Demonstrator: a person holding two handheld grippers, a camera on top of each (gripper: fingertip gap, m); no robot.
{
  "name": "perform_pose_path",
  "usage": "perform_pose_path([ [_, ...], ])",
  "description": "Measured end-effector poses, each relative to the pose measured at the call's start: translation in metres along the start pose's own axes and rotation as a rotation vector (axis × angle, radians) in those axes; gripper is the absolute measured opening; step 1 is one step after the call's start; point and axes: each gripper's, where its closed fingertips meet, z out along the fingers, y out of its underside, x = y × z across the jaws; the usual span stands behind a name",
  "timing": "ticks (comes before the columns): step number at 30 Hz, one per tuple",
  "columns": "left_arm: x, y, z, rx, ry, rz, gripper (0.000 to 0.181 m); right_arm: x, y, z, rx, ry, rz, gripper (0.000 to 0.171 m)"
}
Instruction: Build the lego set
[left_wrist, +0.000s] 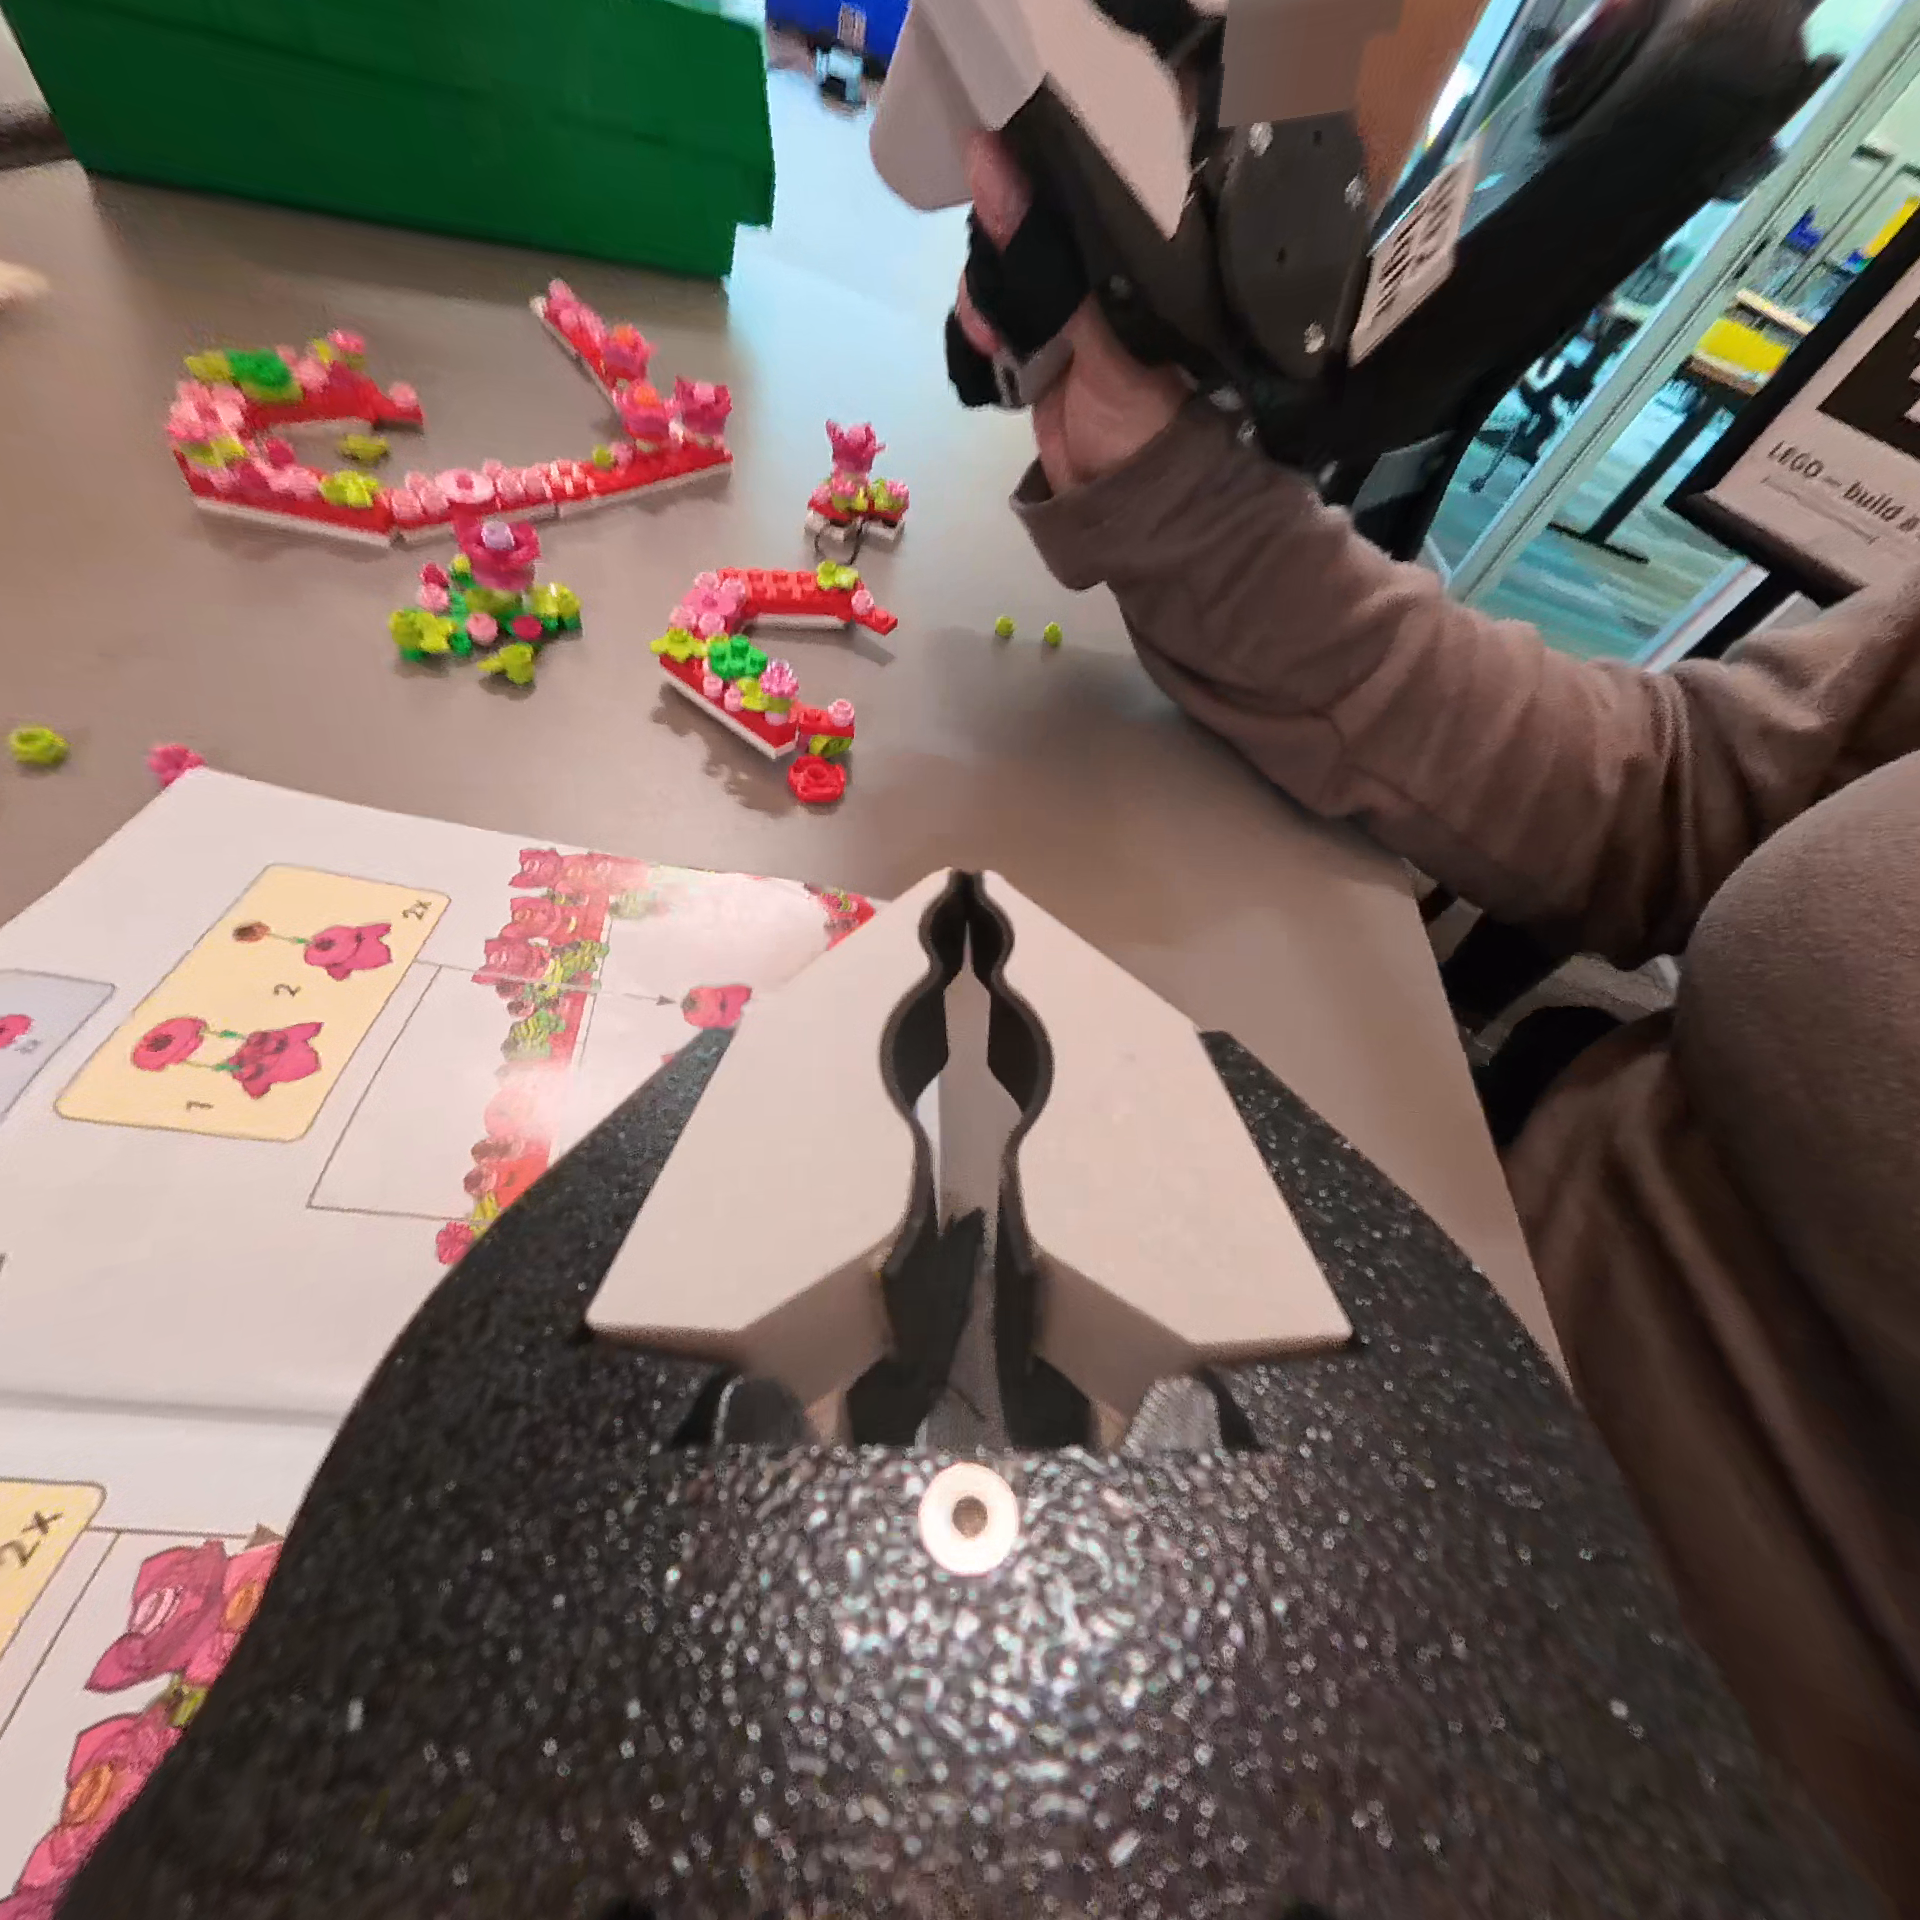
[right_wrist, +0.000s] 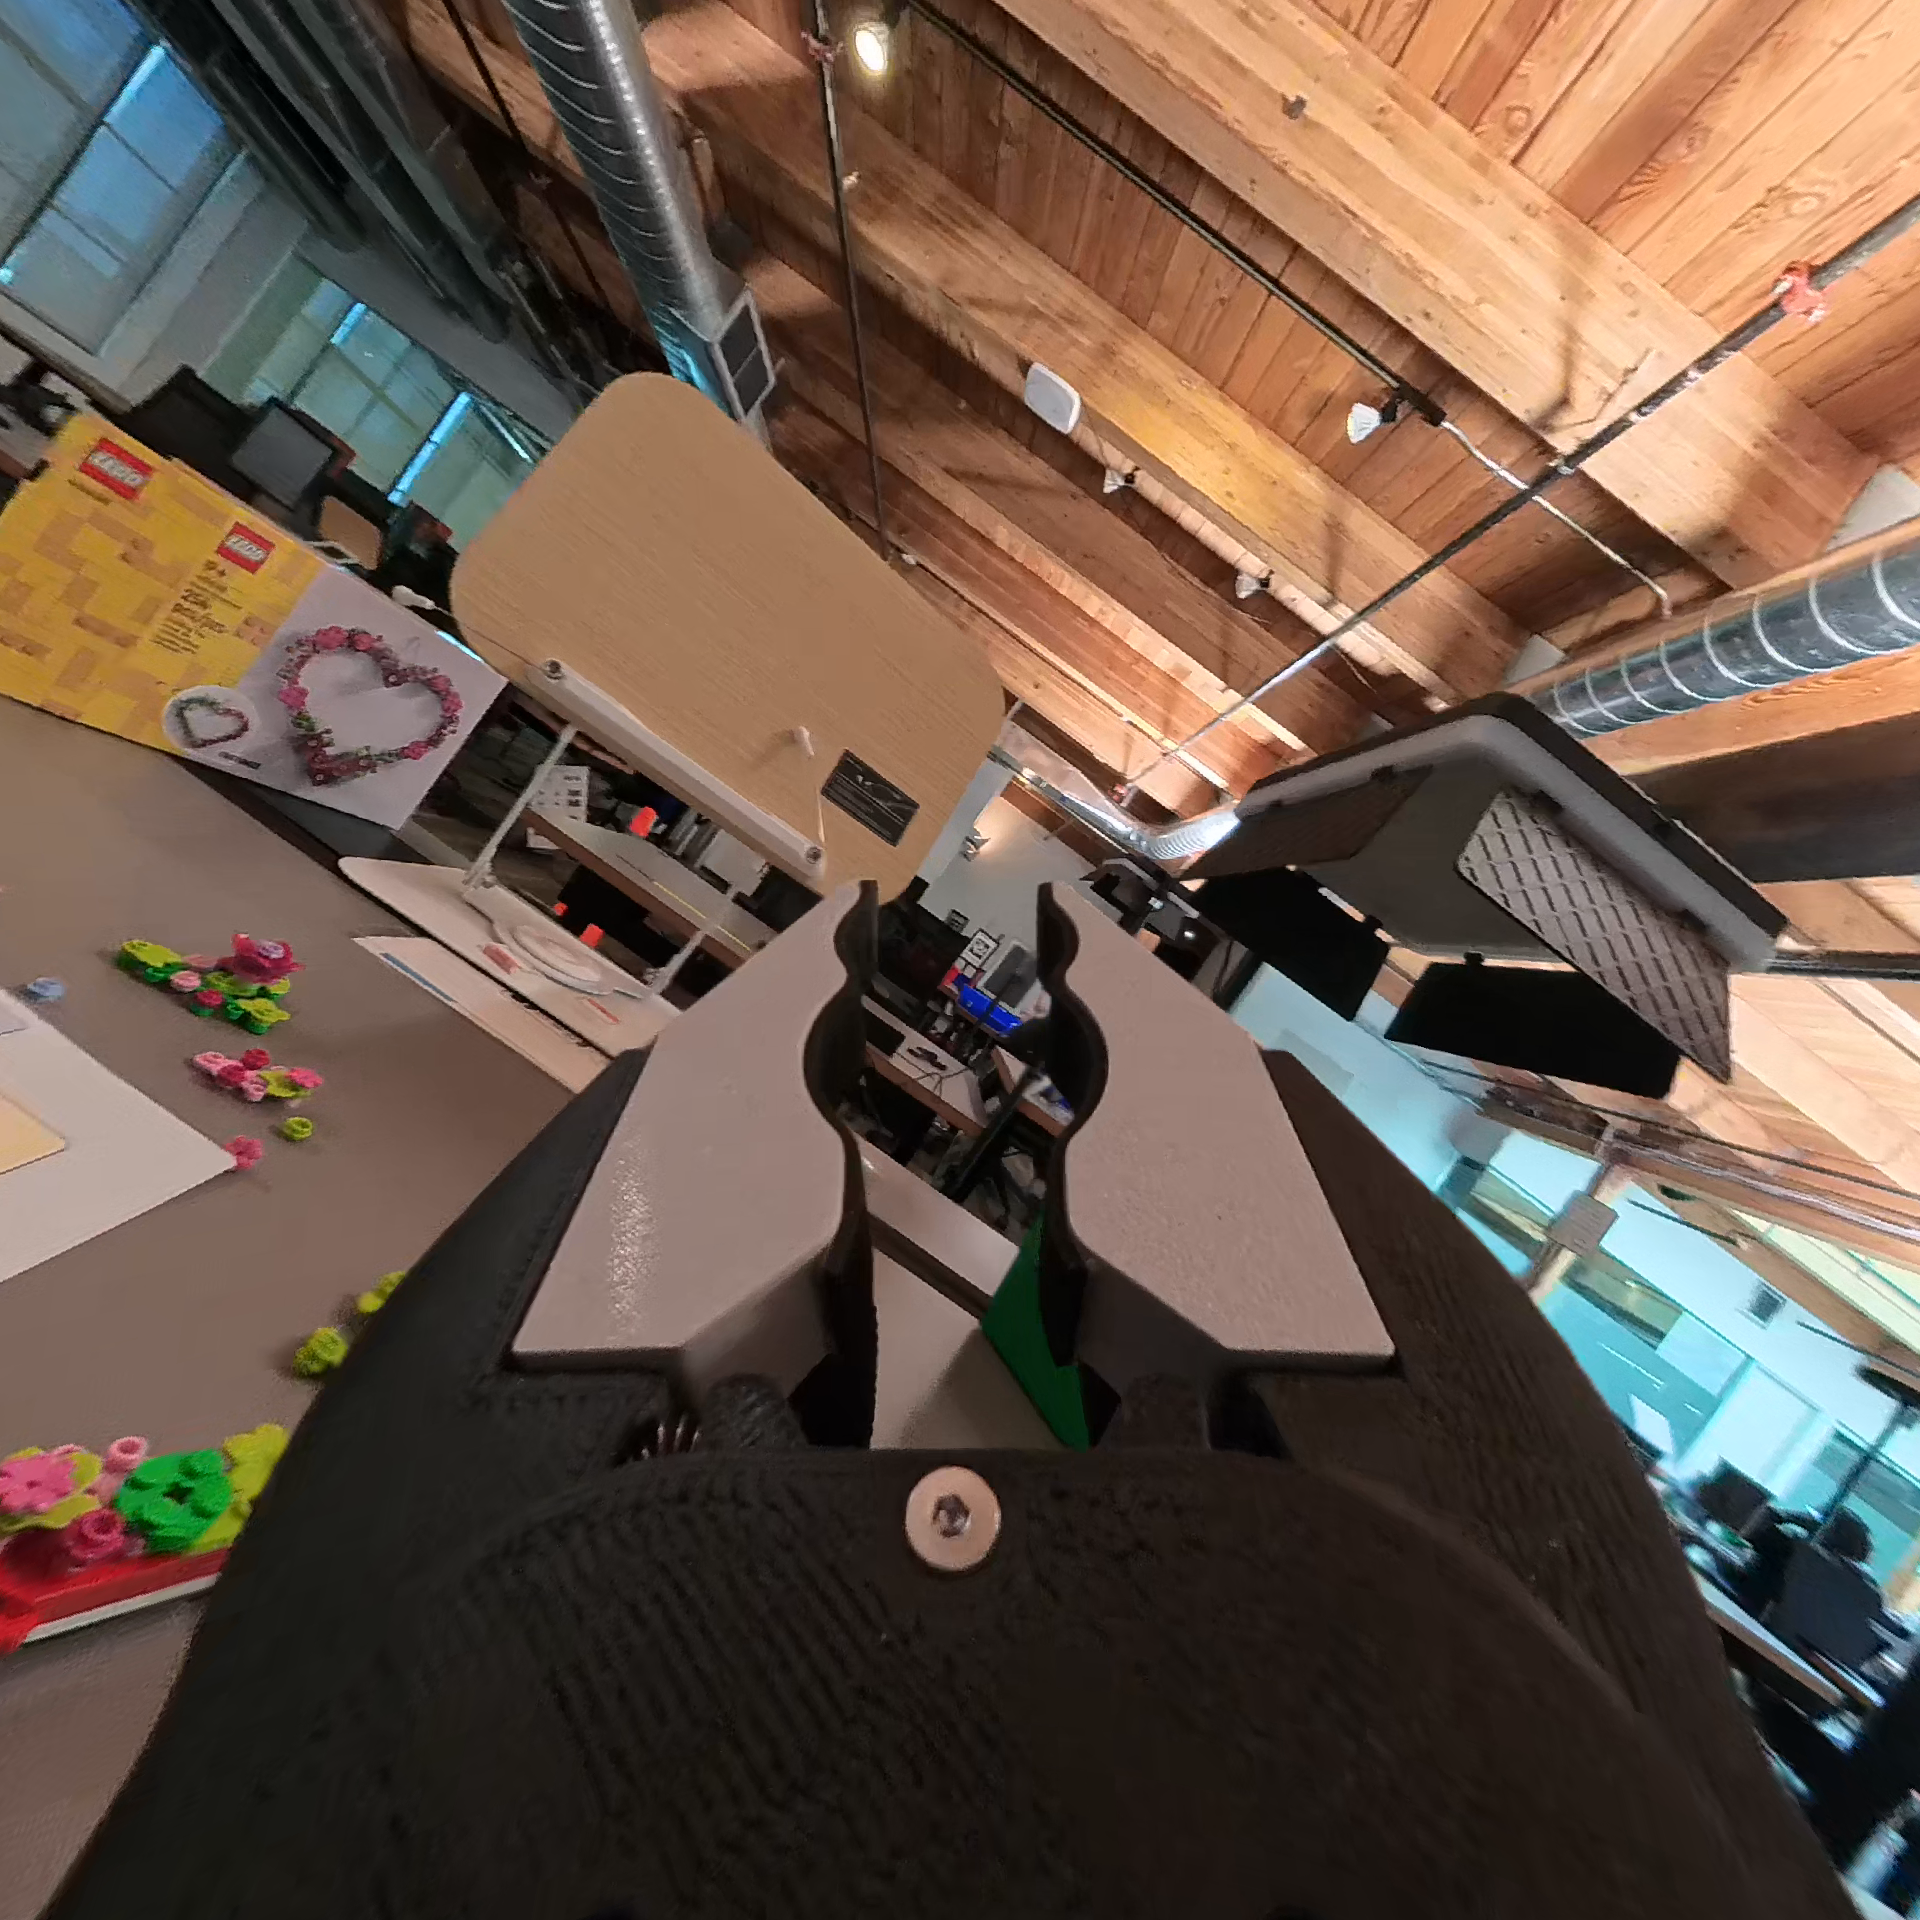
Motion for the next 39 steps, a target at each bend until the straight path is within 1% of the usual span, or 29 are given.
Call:
perform_pose_path([
  [2, 0.002, -0.012, -0.005, 0.089, -0.014, 0.059, 0.000, 0.009, 0.003, -0.002, -0.001, 0.048, -0.011, 0.029],
  [4, 0.001, -0.028, -0.014, 0.194, -0.080, 0.152, 0.000, 0.017, 0.004, -0.005, 0.003, 0.091, -0.001, 0.029],
  [5, -0.001, -0.037, -0.020, 0.249, -0.134, 0.212, 0.000, 0.021, 0.004, -0.006, 0.004, 0.108, 0.011, 0.030],
  [9, -0.020, -0.069, -0.060, 0.480, -0.461, 0.402, 0.000, 0.032, 0.004, -0.009, 0.008, 0.165, 0.042, 0.032],
  [12, -0.030, -0.075, -0.081, 0.530, -0.670, 0.519, 0.000, 0.037, 0.002, -0.010, 0.009, 0.194, 0.047, 0.035],
  [14, -0.029, -0.078, -0.085, 0.531, -0.750, 0.604, 0.000, 0.038, 0.001, -0.010, 0.008, 0.206, 0.045, 0.035],
  [18, -0.019, -0.081, -0.082, 0.530, -0.798, 0.718, 0.006, 0.039, 0.003, -0.010, 0.002, 0.217, 0.048, 0.036],
  [21, -0.014, -0.082, -0.081, 0.541, -0.793, 0.738, 0.012, 0.040, 0.004, -0.009, -0.002, 0.216, 0.055, 0.037],
  [26, -0.021, -0.087, -0.099, 0.605, -0.835, 0.672, 0.030, 0.040, 0.001, -0.009, -0.004, 0.222, 0.028, 0.038],
  [31, -0.028, -0.090, -0.118, 0.652, -0.898, 0.626, 0.039, 0.041, -0.001, -0.009, 0.001, 0.230, 0.035, 0.040],
  [36, -0.037, -0.091, -0.131, 0.680, -0.956, 0.589, 0.057, 0.048, -0.002, -0.010, 0.005, 0.256, 0.098, 0.049],
  [39, -0.042, -0.092, -0.136, 0.709, -0.955, 0.538, 0.069, 0.058, -0.001, -0.012, 0.006, 0.293, 0.150, 0.056],
])
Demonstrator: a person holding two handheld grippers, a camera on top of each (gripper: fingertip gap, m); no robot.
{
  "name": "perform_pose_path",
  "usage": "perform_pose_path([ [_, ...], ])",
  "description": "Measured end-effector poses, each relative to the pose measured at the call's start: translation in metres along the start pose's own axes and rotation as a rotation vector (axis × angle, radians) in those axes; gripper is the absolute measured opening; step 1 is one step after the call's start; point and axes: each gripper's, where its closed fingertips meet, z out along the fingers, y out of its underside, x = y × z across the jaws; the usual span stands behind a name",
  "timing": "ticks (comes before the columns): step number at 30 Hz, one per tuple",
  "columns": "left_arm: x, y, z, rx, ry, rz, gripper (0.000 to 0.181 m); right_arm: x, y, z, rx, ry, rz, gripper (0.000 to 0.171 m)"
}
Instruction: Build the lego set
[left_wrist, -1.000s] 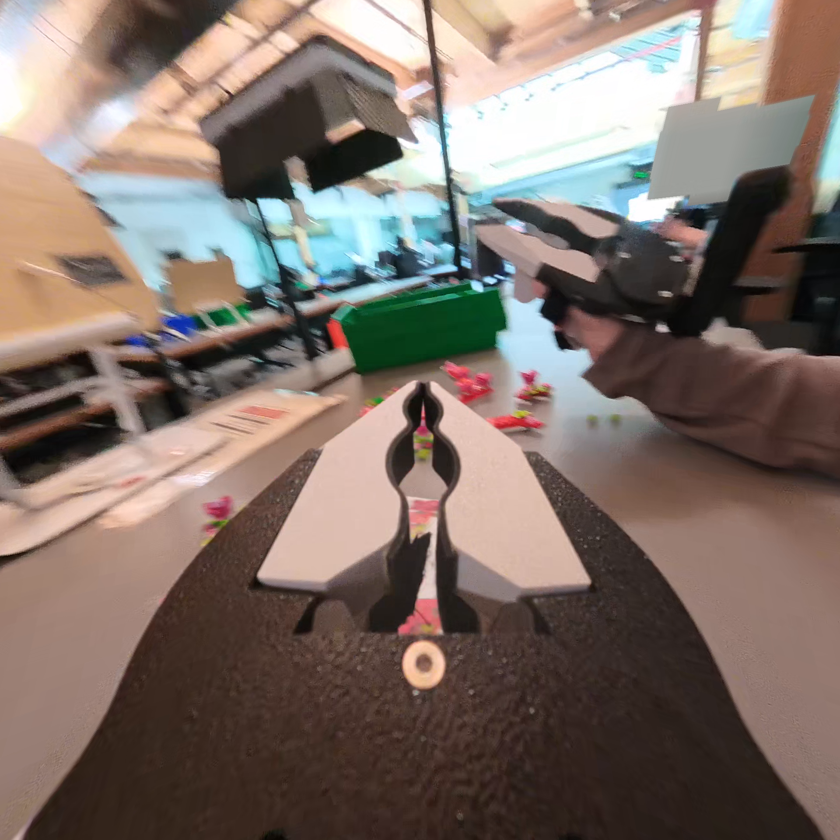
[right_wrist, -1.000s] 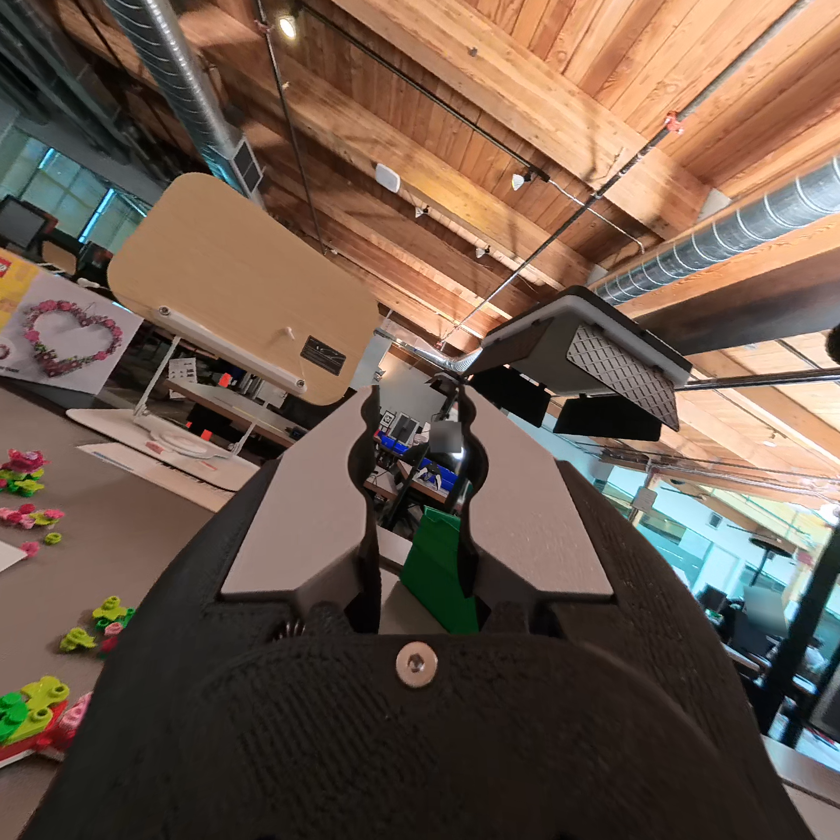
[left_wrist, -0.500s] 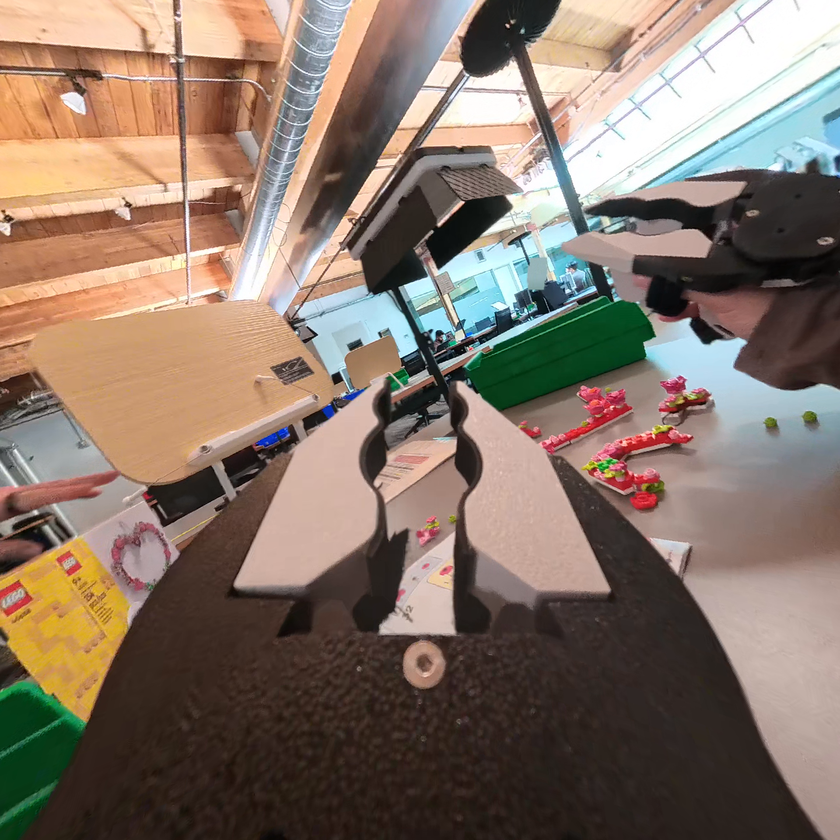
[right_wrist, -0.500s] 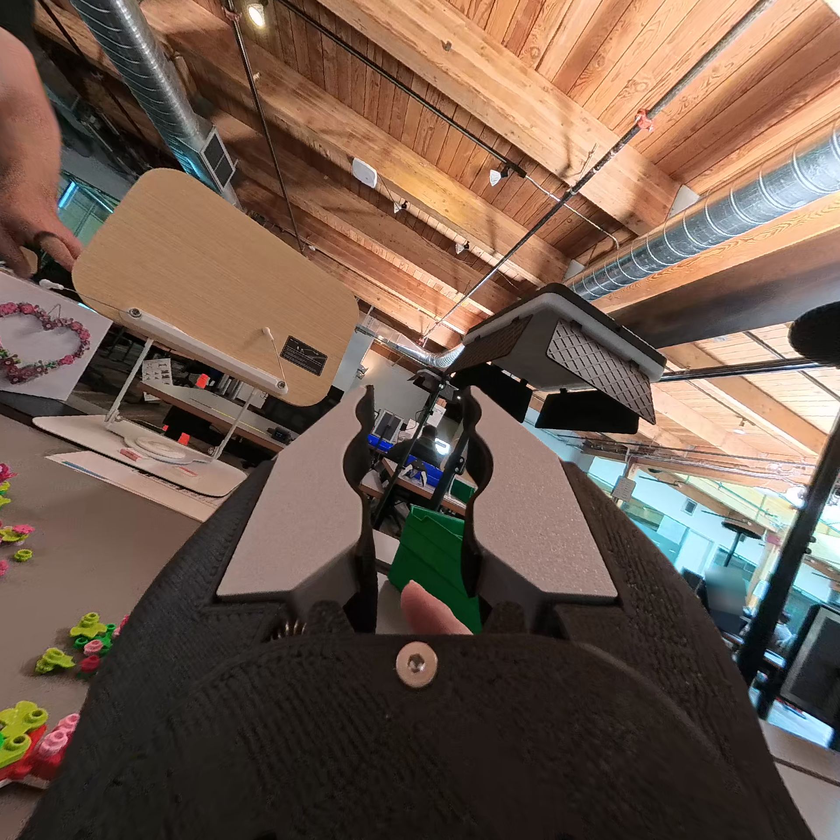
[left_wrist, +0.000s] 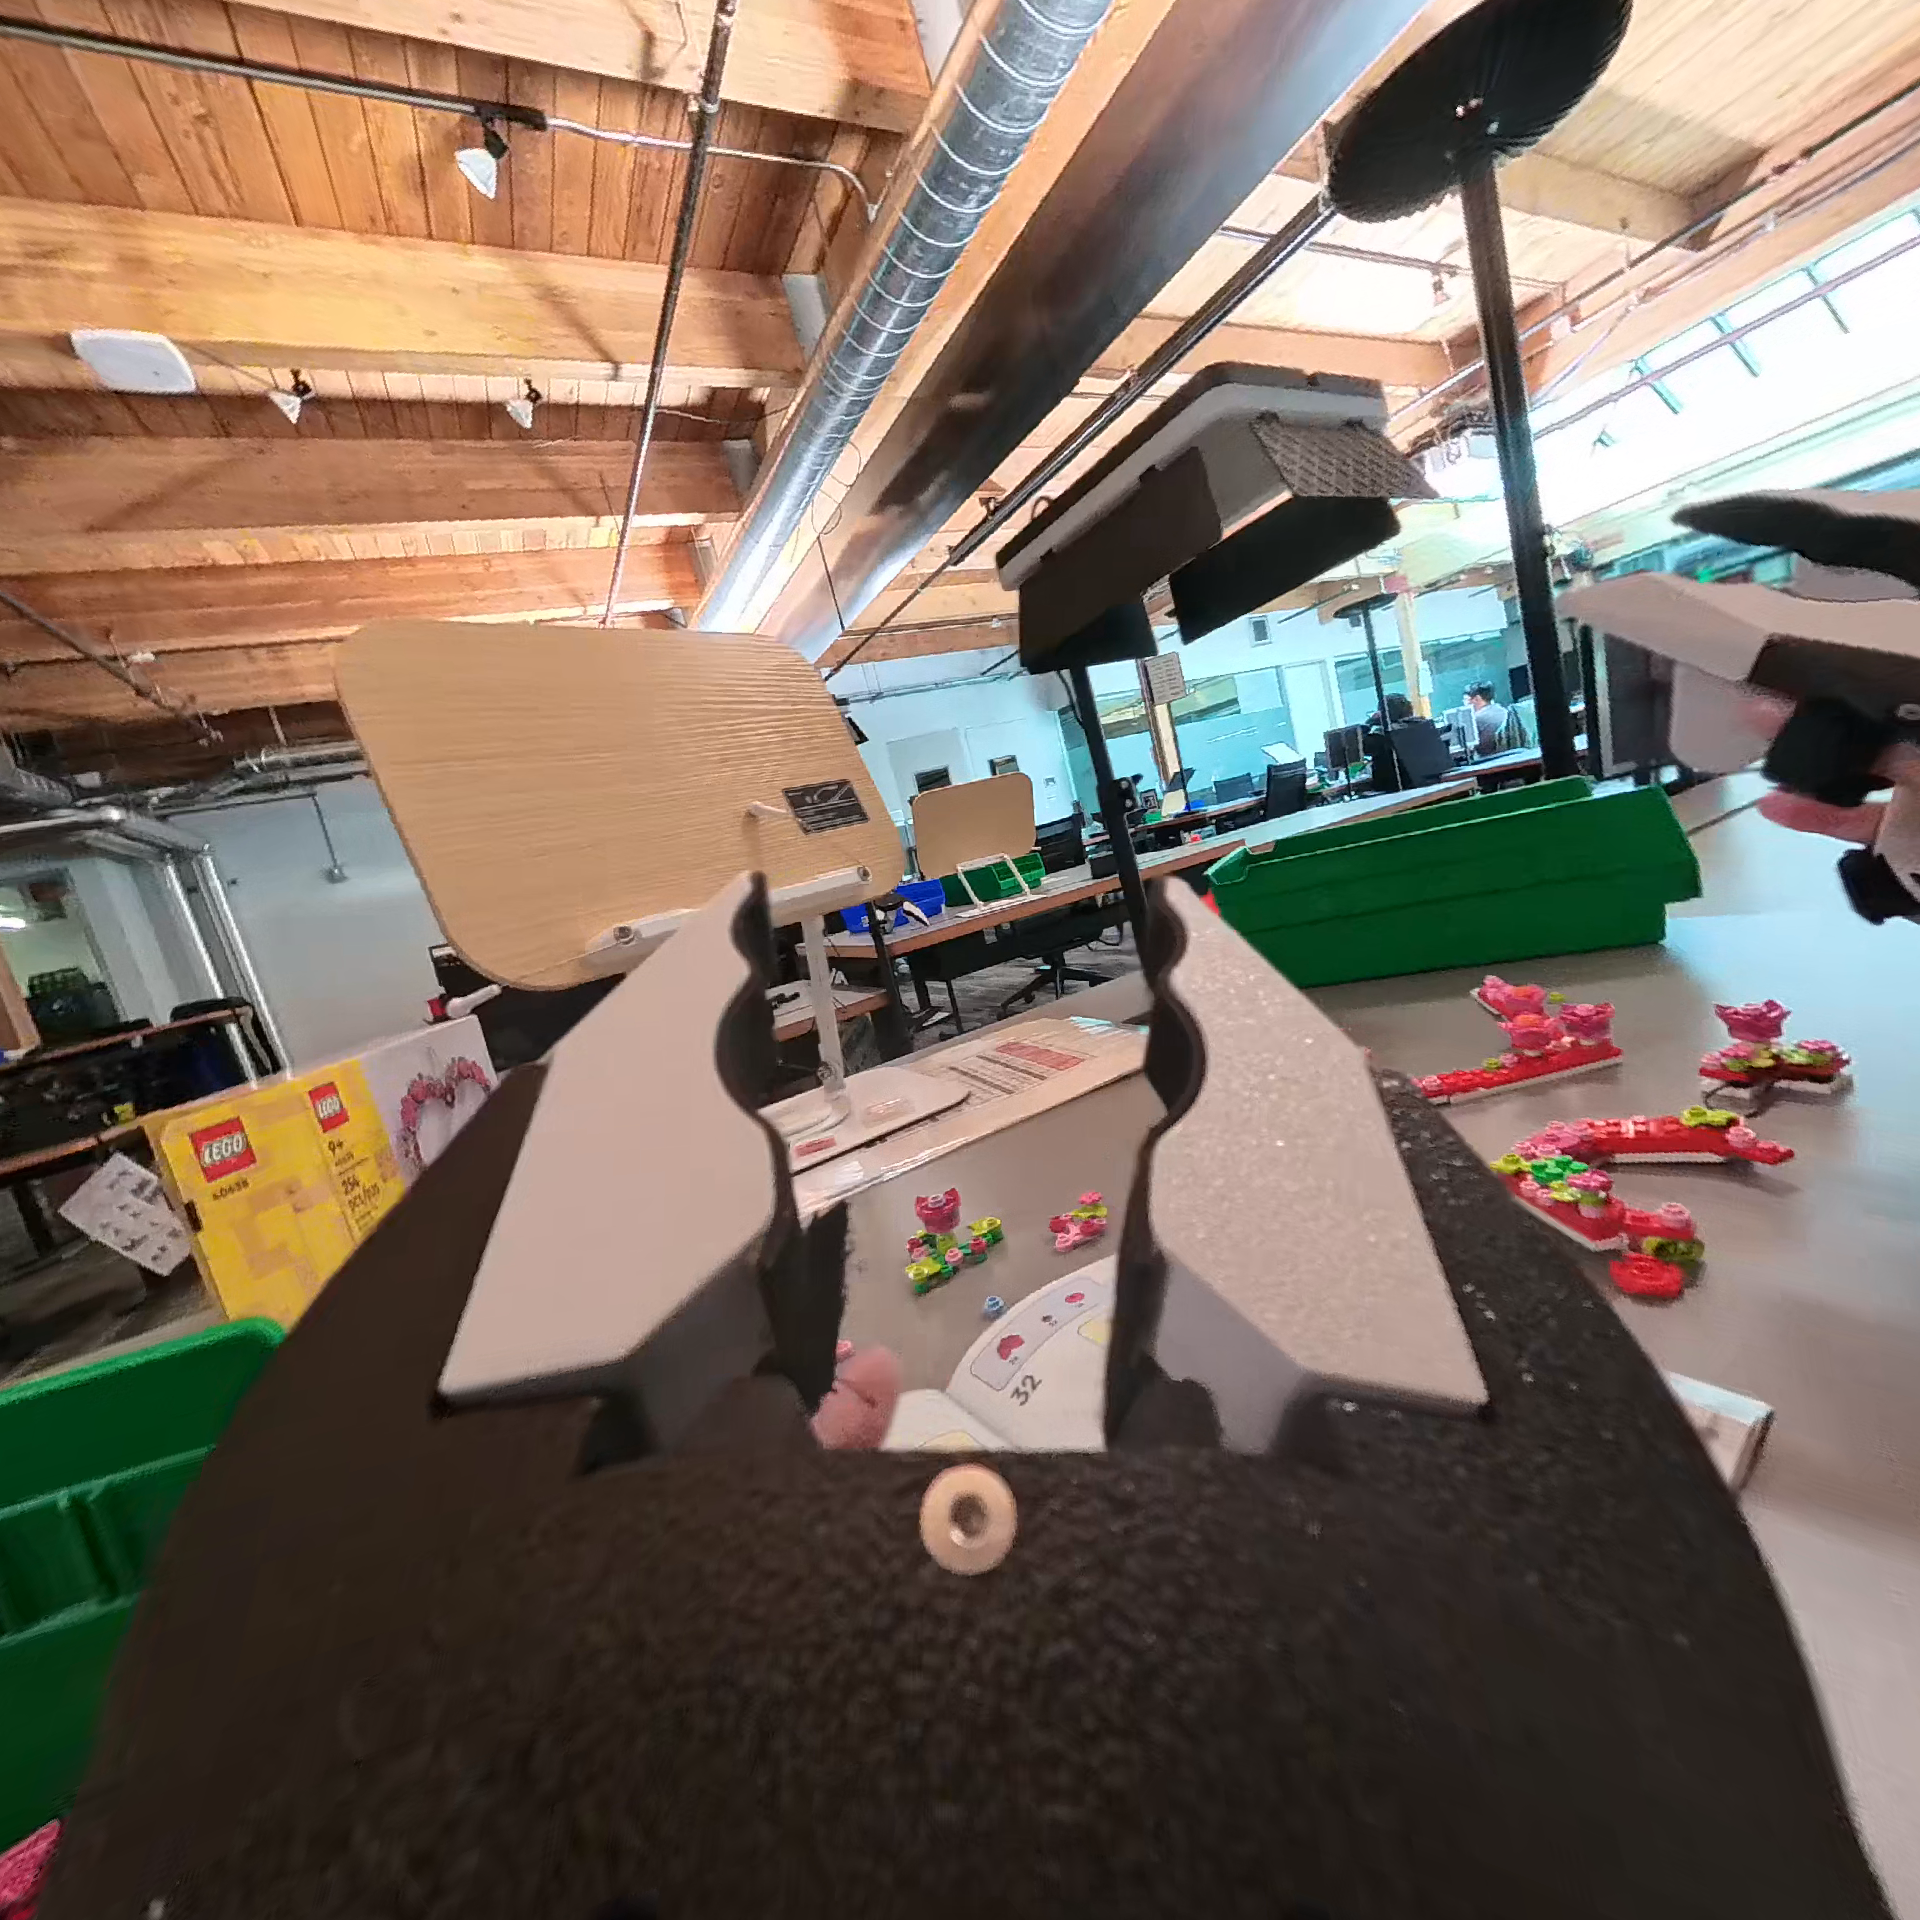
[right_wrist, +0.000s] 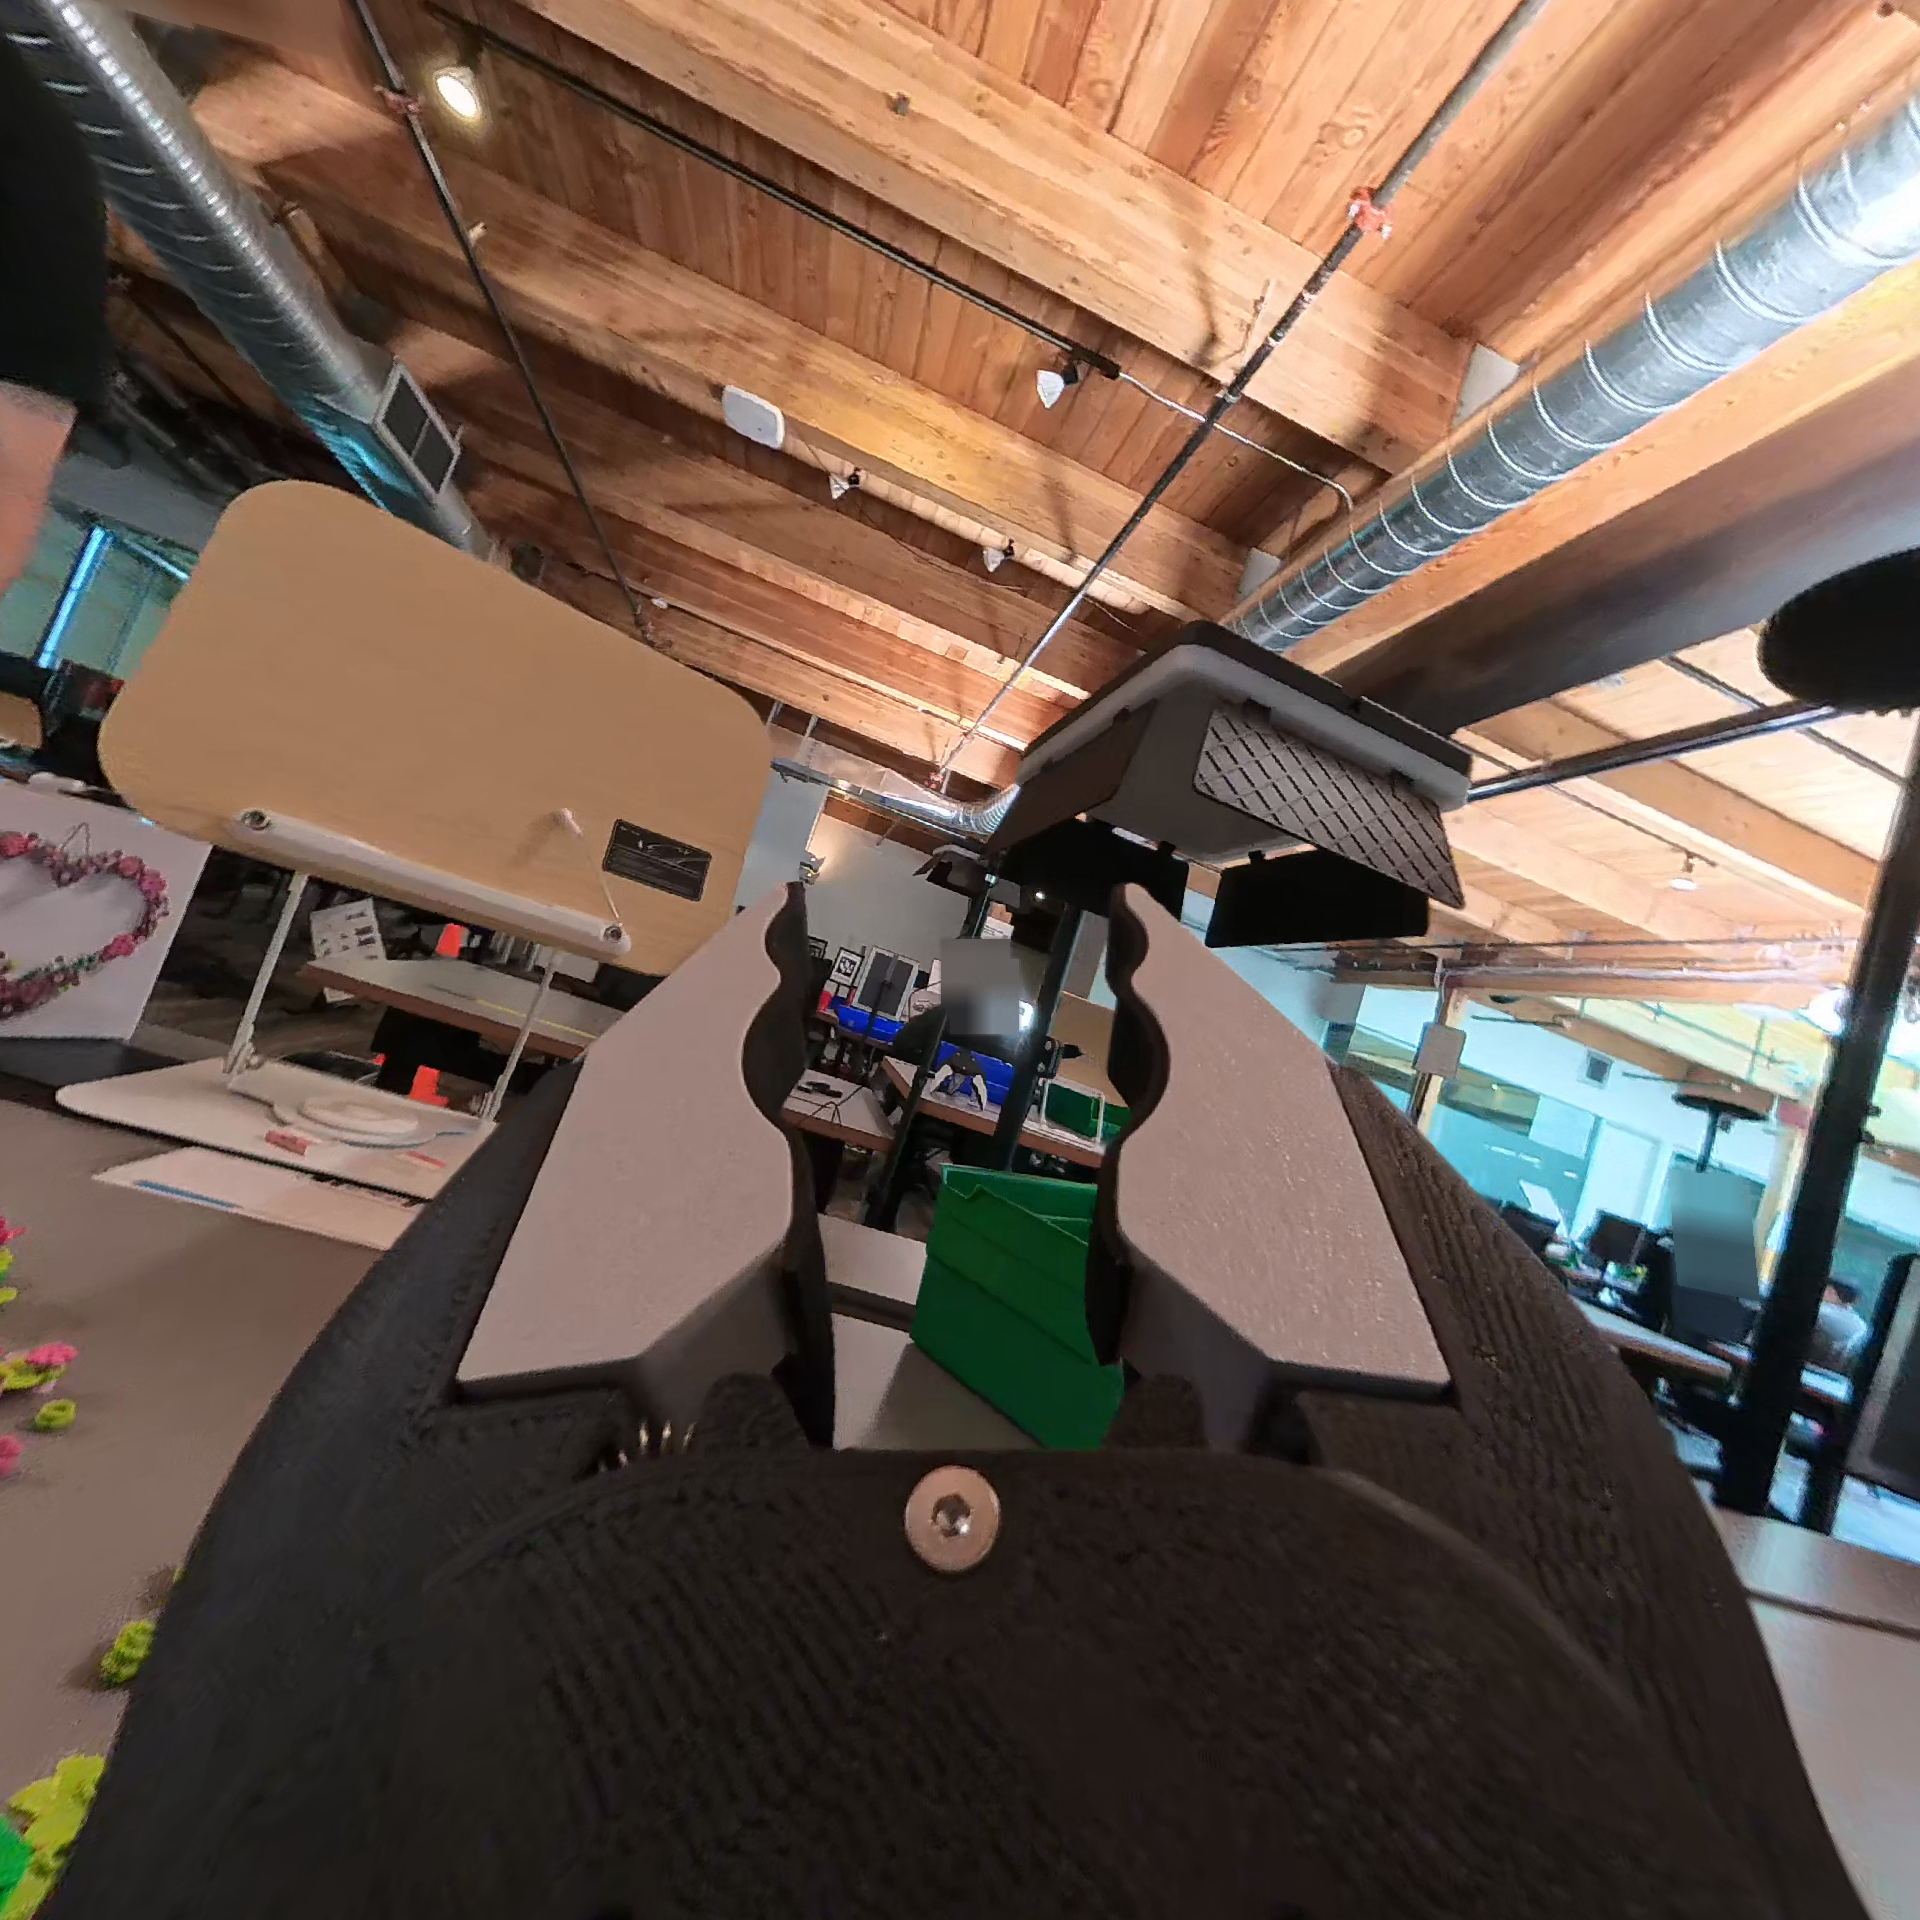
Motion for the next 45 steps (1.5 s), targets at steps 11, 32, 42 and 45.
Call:
perform_pose_path([
  [11, -0.019, 0.003, 0.003, 0.001, -0.081, -0.040, 0.103, -0.011, 0.027, 0.008, -0.121, -0.031, 0.004, 0.073],
  [32, -0.005, 0.003, 0.007, 0.001, -0.069, 0.070, 0.119, 0.026, 0.044, 0.006, -0.188, 0.078, -0.002, 0.085],
  [42, -0.014, 0.009, 0.004, -0.014, -0.126, 0.121, 0.121, 0.070, 0.051, -0.011, -0.163, 0.252, 0.001, 0.086],
  [45, -0.015, 0.008, 0.003, -0.014, -0.138, 0.166, 0.121, 0.069, 0.056, -0.013, -0.172, 0.249, 0.008, 0.086],
])
